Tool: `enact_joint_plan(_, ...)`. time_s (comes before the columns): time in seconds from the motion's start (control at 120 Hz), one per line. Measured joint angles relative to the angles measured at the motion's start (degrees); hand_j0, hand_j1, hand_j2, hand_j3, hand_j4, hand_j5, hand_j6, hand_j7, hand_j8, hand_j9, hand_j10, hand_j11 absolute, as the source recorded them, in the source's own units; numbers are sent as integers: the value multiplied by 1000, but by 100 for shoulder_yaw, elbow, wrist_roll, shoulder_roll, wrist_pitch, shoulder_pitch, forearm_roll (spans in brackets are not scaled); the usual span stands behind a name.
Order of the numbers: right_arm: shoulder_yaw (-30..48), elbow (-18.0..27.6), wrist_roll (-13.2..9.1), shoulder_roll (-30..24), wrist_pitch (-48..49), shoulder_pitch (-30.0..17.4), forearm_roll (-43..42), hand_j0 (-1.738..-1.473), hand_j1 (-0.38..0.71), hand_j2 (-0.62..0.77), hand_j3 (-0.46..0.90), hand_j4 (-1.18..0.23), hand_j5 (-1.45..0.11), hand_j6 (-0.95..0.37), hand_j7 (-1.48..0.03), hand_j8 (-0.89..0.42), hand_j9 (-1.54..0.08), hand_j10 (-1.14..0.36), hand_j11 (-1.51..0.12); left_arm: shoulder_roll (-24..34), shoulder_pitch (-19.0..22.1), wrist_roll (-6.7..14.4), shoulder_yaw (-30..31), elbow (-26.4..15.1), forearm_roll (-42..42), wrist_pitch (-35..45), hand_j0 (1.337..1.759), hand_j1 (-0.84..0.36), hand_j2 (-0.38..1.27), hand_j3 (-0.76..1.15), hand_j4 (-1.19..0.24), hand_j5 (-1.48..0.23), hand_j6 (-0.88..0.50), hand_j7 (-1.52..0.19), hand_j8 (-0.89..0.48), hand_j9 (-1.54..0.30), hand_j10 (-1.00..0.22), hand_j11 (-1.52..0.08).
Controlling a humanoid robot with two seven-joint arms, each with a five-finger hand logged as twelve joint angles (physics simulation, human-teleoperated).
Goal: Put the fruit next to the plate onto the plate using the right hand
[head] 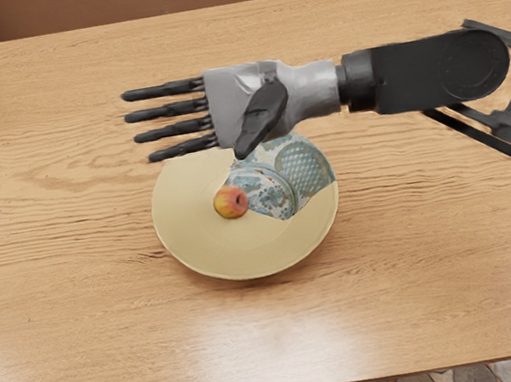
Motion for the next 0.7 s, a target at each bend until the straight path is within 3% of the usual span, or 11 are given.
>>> enact_joint_plan(0.208, 27, 219, 0, -1737, 110, -779, 739, -1658, -345, 3, 0, -3, -6, -2, -6, 0, -6, -2, -6, 0, 0, 0, 1, 0, 1, -2, 1658, 334, 3, 0, -13, -17, -13, -17, -13, -17, -13, -17)
enact_joint_plan(0.492, 32, 242, 0, -2925, 128, -1157, 857, -1658, -348, 1, 0, 0, -1, 4, -1, 3, -1, 2, -1, 0, -9, 0, 5, 3, 1, -6, 1658, 334, 3, 0, -13, -17, -13, -17, -13, -17, -13, -17)
enact_joint_plan(0.7, 35, 235, 0, -3486, 130, -1232, 867, -1658, -349, 0, 0, 0, 0, 6, -1, 5, 0, 3, 0, 0, -35, -1, 1, 8, 1, -1, 1658, 334, 3, 0, -13, -17, -13, -17, -13, -17, -13, -17)
